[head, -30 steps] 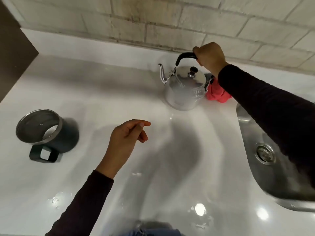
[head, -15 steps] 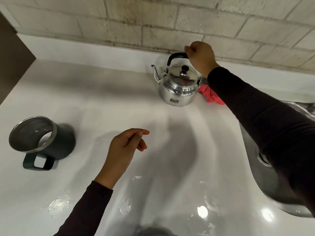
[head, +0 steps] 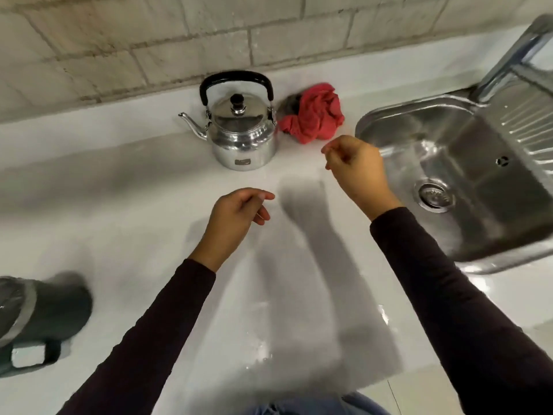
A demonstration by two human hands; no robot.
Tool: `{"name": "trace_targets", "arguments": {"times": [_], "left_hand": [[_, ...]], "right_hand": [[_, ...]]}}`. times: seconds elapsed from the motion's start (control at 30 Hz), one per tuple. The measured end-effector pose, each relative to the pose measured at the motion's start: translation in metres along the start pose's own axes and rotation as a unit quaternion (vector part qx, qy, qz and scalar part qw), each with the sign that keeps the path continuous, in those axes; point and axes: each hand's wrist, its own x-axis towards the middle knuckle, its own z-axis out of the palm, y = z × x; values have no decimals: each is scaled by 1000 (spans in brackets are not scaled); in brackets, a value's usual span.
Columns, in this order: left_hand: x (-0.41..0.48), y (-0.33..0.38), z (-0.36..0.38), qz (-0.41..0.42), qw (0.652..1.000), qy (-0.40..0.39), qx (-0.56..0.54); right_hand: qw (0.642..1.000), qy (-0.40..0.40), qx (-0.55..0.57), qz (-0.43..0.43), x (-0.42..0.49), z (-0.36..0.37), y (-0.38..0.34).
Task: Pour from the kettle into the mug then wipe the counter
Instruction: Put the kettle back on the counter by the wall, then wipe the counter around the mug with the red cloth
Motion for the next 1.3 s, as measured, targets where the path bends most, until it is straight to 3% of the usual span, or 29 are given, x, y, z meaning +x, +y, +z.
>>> {"name": "trace_targets", "arguments": {"times": [0.23, 0.47, 0.63, 0.8, 0.9, 1.03, 1.2, 1.3], "left_hand": [[127, 18, 67, 25, 989, -82, 118], [207, 32, 113, -67, 980, 20, 187], [226, 39, 123, -121, 971, 16, 205], [216, 78, 109, 23, 973, 104, 204], [187, 107, 97, 119, 985, 99, 81], [127, 140, 74, 225, 970, 91, 31], [44, 157, 31, 259, 963, 73, -1], [-3, 138, -4, 218, 973, 81, -7]], "right_hand": [[989, 62, 82, 107, -43, -36, 48], [985, 63, 82, 135, -56, -58, 72], [988, 47, 62, 136, -58, -61, 74], [989, 46, 76, 122, -53, -64, 63], [991, 42, 77, 97, -48, -64, 49], [995, 42, 75, 54, -48, -61, 25], [989, 96, 113, 11, -53, -47, -10], [987, 65, 147, -9, -62, -30, -31]]}}
